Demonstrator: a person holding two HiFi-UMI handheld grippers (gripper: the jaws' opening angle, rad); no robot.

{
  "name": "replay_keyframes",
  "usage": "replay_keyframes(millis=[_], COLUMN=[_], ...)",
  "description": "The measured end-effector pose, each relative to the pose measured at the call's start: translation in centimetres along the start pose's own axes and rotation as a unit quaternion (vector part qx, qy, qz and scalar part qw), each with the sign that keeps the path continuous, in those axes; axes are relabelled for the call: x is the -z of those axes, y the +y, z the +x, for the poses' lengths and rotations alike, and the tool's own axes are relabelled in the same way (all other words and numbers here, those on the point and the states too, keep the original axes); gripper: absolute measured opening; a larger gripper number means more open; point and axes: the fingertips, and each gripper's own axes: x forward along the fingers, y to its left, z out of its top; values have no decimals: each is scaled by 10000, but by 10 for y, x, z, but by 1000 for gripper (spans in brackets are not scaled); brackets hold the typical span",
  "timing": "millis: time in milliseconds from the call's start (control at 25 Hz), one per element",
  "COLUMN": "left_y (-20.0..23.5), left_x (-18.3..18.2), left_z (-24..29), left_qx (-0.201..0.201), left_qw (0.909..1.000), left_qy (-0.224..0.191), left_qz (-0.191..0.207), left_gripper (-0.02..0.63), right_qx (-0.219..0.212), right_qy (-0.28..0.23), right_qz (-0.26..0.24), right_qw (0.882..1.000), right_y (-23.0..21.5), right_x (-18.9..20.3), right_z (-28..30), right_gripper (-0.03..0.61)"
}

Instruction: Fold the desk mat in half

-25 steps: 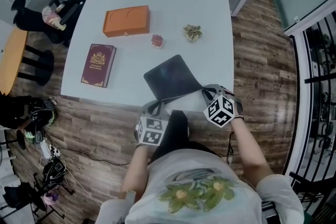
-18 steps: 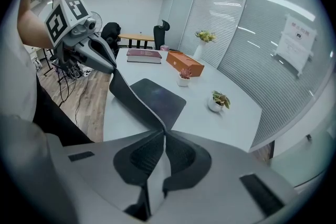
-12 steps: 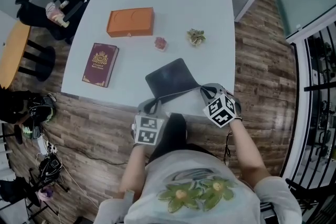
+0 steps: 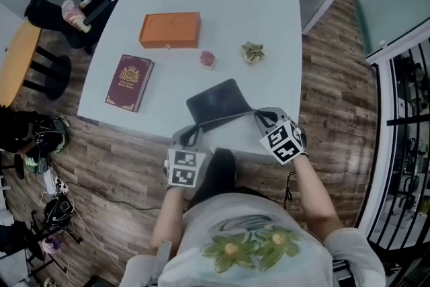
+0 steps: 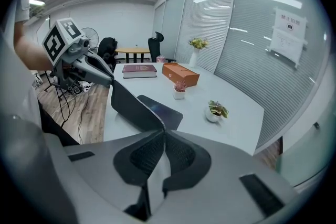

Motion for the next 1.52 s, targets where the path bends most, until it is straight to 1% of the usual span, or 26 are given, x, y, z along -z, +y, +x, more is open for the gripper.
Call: replay_keyframes(millis=[560, 920, 1160, 1520], left_y=[13, 25, 32, 43], left_x=[-16, -27, -35, -45], left_z=[-7, -7, -5, -1], left_qx=[-177, -294, -367, -469], left_qw=[9995, 9988, 9983, 9975], left_qy=[-216, -308, -346, -361], left_qz=[-156, -227, -304, -377], left_gripper=[14, 14, 14, 14], right_qx=[-41, -158, -277, -389], right_qy=[-152, -257, -330, -371], right_qz=[-43, -87, -9, -110], right_qw=[9999, 9995, 9991, 9985], right_y=[-11, -19, -24, -33], right_x=[-26, -41, -52, -65], right_z=[0, 4, 7, 13], right_gripper=[23, 23, 23, 23])
